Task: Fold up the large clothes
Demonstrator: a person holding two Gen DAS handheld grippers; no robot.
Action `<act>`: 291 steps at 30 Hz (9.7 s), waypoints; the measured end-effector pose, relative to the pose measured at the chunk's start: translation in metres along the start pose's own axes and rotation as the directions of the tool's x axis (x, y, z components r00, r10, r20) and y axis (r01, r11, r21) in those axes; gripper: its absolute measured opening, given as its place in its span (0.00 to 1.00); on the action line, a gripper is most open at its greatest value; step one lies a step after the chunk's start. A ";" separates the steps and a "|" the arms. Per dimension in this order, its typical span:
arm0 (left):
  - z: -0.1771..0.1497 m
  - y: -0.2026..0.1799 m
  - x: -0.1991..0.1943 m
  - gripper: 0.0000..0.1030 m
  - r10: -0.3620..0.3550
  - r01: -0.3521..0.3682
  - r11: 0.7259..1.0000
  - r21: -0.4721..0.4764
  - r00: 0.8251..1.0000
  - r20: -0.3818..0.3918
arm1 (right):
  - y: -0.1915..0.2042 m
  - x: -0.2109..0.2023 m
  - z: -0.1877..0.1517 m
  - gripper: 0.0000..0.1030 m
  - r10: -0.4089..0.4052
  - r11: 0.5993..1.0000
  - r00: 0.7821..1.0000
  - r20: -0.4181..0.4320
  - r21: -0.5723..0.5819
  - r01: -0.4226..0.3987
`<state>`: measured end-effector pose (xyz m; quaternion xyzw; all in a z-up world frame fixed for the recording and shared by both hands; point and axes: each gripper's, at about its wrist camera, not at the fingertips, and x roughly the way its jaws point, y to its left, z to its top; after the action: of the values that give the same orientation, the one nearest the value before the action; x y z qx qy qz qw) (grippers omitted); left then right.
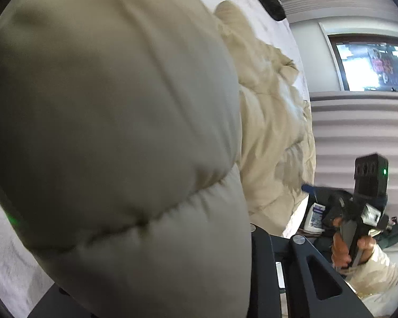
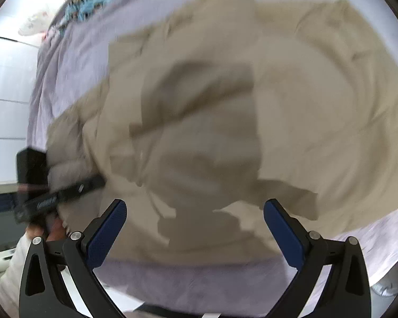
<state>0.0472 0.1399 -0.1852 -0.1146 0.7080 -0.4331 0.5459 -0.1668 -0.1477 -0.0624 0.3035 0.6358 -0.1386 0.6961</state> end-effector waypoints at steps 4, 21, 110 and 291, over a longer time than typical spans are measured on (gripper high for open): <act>-0.002 -0.032 -0.020 0.25 0.011 -0.012 1.000 0.019 0.999 0.036 | -0.016 -0.004 0.017 0.22 0.014 0.999 0.996 0.087 0.028 -0.017; 0.004 -0.278 0.015 0.25 0.409 -0.421 0.901 0.111 0.905 0.116 | -0.057 0.071 0.063 0.10 0.251 0.968 0.967 -0.036 0.005 -0.251; 0.071 -0.320 0.181 0.63 0.514 -0.622 0.751 0.221 0.761 0.395 | -0.272 -0.108 0.098 0.63 0.272 0.900 0.907 0.323 0.247 -0.358; 0.043 -0.203 0.103 0.74 0.021 -0.029 0.999 0.037 0.979 0.202 | -0.199 -0.036 0.073 0.35 0.565 0.818 0.825 -0.010 0.137 -0.559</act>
<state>-0.0174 -0.0678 -0.1060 -0.1382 0.6418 -0.4264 0.6222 -0.2288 -0.3527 -0.0760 0.5248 0.5250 0.0400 0.6689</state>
